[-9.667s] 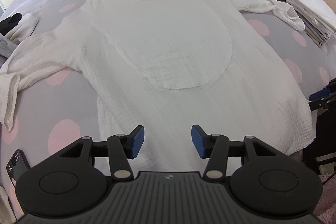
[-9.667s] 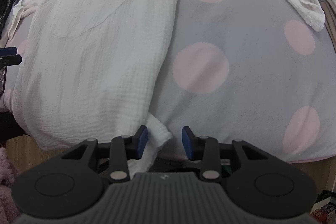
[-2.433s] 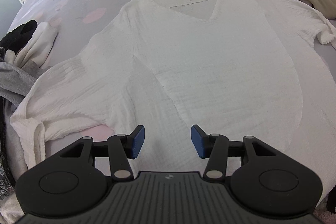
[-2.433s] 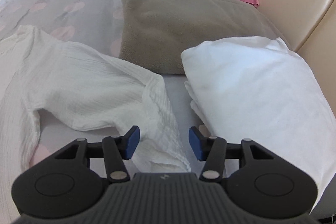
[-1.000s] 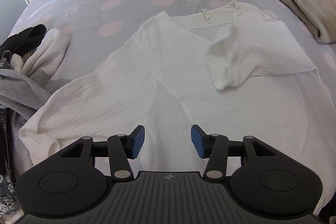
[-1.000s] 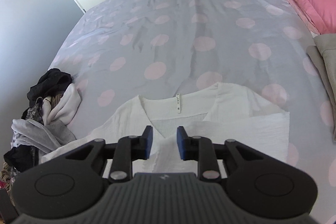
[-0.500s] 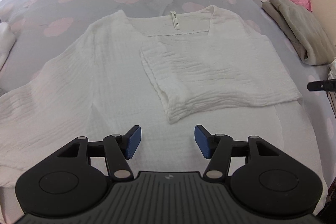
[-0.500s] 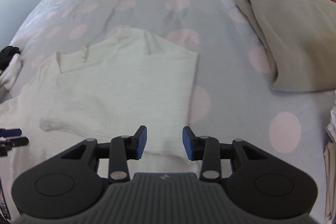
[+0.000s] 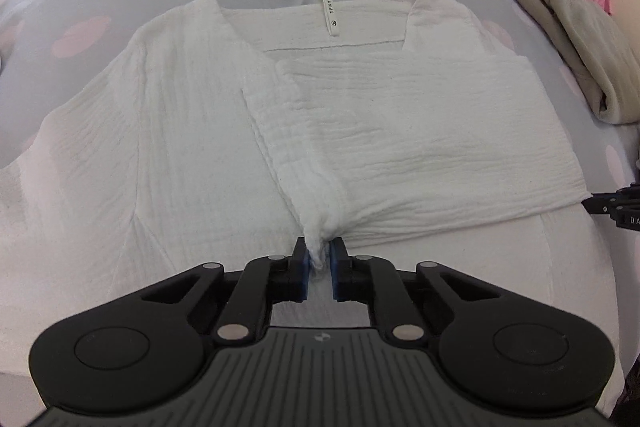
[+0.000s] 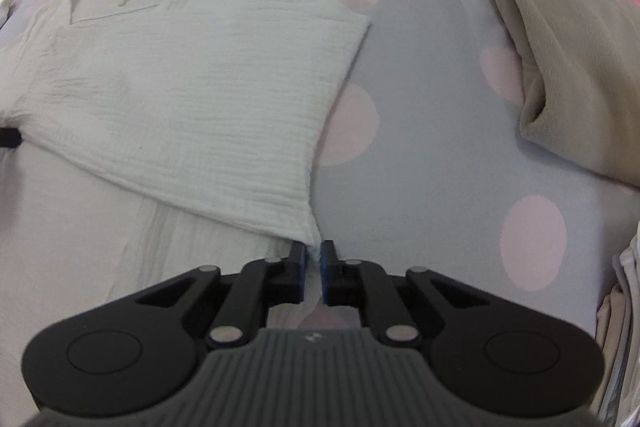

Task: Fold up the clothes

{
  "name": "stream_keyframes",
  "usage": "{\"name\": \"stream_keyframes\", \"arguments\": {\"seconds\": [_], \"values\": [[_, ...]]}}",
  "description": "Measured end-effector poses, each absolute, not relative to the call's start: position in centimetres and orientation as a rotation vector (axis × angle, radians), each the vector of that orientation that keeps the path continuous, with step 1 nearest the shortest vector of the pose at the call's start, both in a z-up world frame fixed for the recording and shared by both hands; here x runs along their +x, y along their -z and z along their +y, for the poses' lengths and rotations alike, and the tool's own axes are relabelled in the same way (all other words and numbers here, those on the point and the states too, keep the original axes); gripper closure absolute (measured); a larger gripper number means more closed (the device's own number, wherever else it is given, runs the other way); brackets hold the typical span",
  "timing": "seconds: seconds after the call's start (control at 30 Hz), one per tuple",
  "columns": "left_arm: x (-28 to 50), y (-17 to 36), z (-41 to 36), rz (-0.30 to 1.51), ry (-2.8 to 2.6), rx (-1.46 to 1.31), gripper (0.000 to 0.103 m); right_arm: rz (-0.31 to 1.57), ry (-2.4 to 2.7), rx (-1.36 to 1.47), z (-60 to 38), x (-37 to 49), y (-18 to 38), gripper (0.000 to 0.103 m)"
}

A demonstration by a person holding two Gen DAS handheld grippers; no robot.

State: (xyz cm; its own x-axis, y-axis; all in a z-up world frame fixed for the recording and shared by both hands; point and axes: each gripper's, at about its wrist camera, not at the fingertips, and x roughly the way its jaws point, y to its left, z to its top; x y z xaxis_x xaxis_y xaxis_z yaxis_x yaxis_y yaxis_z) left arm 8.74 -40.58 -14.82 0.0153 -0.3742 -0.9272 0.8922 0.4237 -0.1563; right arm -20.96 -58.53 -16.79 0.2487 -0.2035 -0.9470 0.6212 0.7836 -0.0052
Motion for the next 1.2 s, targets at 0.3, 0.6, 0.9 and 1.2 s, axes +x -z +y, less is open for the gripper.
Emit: {"name": "stream_keyframes", "arguments": {"seconds": [0.3,0.6,0.9,1.2], "values": [[9.5,12.1,-37.4,1.129,1.021,0.711,0.056,1.225,0.594,0.386,-57.7,-21.3,15.8,0.081],[13.9,6.1,-25.8,1.067,0.858,0.645,0.053,1.131,0.613,0.465,-55.1,-22.6,10.9,0.065],[18.6,6.3,-15.3,1.081,0.598,0.511,0.048,1.07,0.526,0.568,-49.0,-23.5,9.6,0.057],[19.6,10.8,-14.3,1.002,0.607,0.675,0.048,1.108,0.534,0.531,-48.2,-22.1,10.4,0.057]]}}
